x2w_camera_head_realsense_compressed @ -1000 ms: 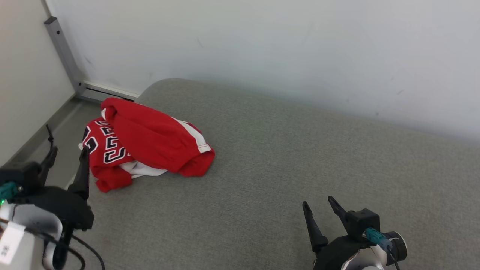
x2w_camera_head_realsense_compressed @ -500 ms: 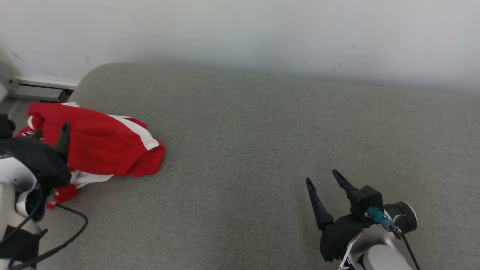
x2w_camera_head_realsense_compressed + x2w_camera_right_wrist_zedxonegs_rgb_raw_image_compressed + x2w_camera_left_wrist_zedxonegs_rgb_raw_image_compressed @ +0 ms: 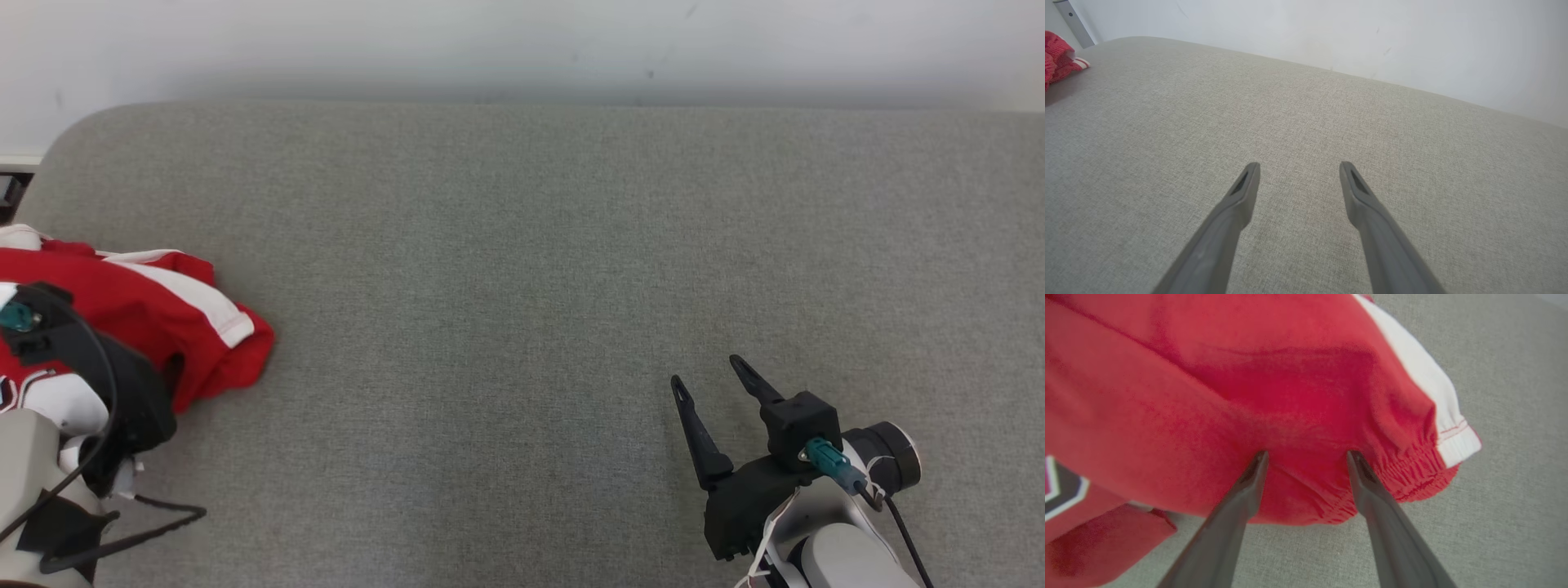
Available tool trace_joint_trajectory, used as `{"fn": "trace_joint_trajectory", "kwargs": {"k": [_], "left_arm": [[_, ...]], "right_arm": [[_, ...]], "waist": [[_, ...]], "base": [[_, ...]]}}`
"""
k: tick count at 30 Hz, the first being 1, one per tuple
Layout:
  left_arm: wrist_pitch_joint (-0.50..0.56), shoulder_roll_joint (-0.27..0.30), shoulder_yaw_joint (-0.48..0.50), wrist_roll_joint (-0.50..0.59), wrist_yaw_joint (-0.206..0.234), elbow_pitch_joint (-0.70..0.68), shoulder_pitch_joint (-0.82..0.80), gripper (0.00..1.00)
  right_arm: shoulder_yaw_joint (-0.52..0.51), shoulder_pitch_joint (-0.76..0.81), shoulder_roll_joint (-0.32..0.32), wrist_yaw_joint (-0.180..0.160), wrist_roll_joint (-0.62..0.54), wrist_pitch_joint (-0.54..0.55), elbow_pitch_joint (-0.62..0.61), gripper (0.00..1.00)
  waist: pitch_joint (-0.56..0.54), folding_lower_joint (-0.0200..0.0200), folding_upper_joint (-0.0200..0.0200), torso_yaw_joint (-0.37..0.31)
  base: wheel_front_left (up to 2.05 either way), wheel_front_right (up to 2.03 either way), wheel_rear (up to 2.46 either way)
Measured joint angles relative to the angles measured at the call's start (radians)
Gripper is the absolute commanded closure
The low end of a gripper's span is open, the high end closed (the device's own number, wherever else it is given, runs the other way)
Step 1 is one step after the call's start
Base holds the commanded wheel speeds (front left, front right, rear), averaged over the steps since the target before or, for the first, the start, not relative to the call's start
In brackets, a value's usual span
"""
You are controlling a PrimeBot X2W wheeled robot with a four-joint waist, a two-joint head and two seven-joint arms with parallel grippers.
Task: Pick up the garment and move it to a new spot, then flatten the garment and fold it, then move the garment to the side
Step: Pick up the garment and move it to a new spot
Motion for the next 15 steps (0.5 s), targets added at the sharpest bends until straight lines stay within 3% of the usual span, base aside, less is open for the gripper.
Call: {"fn": "trace_joint_trajectory", "kwargs": {"k": [2,15], "left_arm": [[0.007,-0.004,-0.011,0.017,0.000,0.025,-0.004,1.00],[-0.037,-0.017,-0.100,0.060,0.000,0.062,-0.113,1.00]], "right_arm": [[-0.004,0.000,0.000,-0.001,-0.007,0.007,-0.015,0.00],[-0.022,0.000,-0.005,-0.009,-0.013,0.034,-0.045,0.00]], "waist": [[0.011,-0.0001,0.0000,-0.007],[0.031,-0.0001,0.0000,0.021]], "base": [[0.00,0.00,0.00],[0.00,0.00,0.00]]}}
